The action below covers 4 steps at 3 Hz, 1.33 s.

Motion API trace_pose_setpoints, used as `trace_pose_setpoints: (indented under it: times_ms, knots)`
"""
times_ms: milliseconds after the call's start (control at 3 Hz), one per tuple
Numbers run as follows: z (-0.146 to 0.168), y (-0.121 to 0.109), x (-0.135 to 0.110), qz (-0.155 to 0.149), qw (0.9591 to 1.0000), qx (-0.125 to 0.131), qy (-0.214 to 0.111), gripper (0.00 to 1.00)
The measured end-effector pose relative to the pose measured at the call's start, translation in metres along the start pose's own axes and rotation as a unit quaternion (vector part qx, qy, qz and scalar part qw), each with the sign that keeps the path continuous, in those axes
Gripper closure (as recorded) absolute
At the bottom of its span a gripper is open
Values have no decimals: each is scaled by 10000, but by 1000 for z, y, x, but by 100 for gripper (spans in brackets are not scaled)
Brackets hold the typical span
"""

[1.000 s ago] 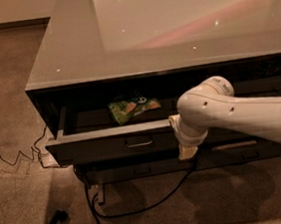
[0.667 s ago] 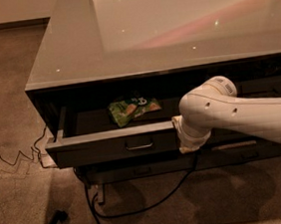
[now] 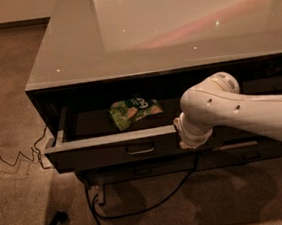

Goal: Open top drawer

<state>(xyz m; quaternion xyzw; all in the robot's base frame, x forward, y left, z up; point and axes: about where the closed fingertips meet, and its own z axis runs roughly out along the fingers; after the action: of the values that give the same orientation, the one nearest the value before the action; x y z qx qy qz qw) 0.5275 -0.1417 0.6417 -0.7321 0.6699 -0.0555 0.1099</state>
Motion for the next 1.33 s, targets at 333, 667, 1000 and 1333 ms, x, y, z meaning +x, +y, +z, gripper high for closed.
trace_pose_setpoints:
  times_ms: [333,667,1000,1333]
  knots:
    - [-6,-1,0,0,10000,0,0,100]
    - [-6,-1,0,0,10000,0,0,81]
    - [-8,-2,-1,0,10000,0,0,50]
    - [-14,-3,-1,0,10000,0,0,27]
